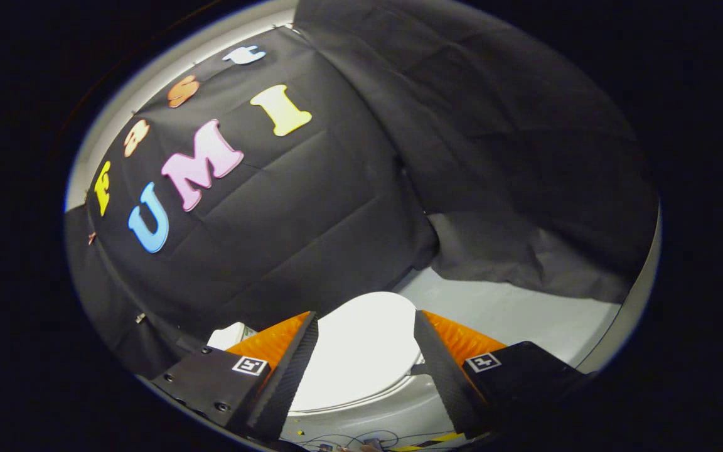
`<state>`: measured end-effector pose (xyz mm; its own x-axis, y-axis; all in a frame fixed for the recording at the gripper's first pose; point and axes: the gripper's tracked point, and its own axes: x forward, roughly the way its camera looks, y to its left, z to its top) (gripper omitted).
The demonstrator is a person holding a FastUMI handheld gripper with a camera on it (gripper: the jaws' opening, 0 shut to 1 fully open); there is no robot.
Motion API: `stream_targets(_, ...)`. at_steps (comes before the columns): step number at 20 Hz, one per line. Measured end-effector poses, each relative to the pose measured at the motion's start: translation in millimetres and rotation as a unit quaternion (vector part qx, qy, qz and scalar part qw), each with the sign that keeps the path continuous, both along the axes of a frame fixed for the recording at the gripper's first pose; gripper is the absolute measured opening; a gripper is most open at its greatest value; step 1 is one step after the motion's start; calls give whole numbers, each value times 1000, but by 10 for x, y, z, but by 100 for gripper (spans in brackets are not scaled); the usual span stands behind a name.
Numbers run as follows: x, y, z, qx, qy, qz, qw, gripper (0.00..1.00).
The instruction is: Open the toilet lid.
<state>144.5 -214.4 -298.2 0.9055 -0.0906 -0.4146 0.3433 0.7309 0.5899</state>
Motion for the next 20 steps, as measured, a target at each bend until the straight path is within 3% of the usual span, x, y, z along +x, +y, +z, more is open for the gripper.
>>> stream_targets(6, 80, -291, -943, 91, 50, -31, 994, 98)
stream_targets(11, 85, -292, -1703, 188, 87, -47, 977, 96)
stream_targets(12, 93, -266, -1824, 207, 92, -50, 973, 88)
stream_targets(17, 150, -7, -2156, 267, 96, -38, 958, 77)
stream_targets(20, 161, -53, -2331, 303, 91, -58, 947, 42)
